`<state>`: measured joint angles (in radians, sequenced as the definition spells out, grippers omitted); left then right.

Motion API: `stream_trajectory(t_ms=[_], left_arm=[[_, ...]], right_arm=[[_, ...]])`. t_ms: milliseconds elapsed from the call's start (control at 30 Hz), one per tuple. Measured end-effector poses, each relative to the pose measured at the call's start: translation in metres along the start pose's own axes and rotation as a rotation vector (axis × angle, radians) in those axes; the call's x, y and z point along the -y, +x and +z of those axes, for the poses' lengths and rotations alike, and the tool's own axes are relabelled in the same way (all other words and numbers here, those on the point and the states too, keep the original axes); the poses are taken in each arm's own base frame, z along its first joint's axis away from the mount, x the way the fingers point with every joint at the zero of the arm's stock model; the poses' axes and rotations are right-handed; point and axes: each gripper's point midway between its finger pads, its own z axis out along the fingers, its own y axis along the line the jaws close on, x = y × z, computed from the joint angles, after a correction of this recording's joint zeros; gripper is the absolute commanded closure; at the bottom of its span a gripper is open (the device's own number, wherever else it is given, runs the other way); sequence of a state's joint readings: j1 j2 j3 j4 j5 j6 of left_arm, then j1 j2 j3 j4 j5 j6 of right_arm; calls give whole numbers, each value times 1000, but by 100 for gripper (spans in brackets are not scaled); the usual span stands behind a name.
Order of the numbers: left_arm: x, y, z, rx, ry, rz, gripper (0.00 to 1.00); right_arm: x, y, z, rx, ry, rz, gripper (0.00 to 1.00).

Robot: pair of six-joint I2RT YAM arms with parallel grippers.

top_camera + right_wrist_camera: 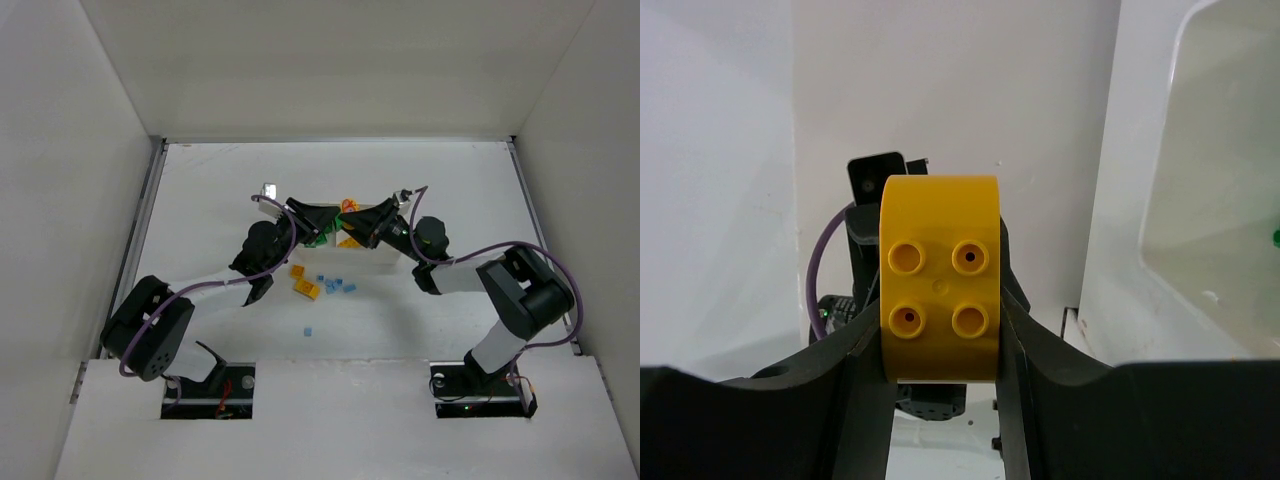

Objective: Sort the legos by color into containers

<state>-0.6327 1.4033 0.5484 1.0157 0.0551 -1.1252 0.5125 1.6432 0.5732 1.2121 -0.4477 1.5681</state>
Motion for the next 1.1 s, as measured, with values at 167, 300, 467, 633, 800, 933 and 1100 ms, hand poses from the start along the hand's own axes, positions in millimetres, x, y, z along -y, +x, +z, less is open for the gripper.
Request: stream_trajectory(t_ms=[167,300,467,633,800,933,1100], left_arm=[[-2,-3,-1,1,-3,1,86],[-6,-11,-6,16,-8,1,86],[-11,-14,-13,22,-18,-2,87],[-9,-11,-19,2,-10,-13,87],[-4,-8,-24,-15,5,-32,87],[-8,-6,-31,-23,-1,-43,87],[-7,-2,-46,-56,17,-41,89]], right_arm=[[-1,4,0,-10,-3,-1,37],[-1,10,1,-28,-7,-7,27],[-1,9,1,-29,-8,-22,28],[0,4,0,-18,-5,-39,36],[6,4,0,-17,16,-62,59],[4,5,-2,-19,26,-79,71],[0,14,-7,-58,46,-141,74]])
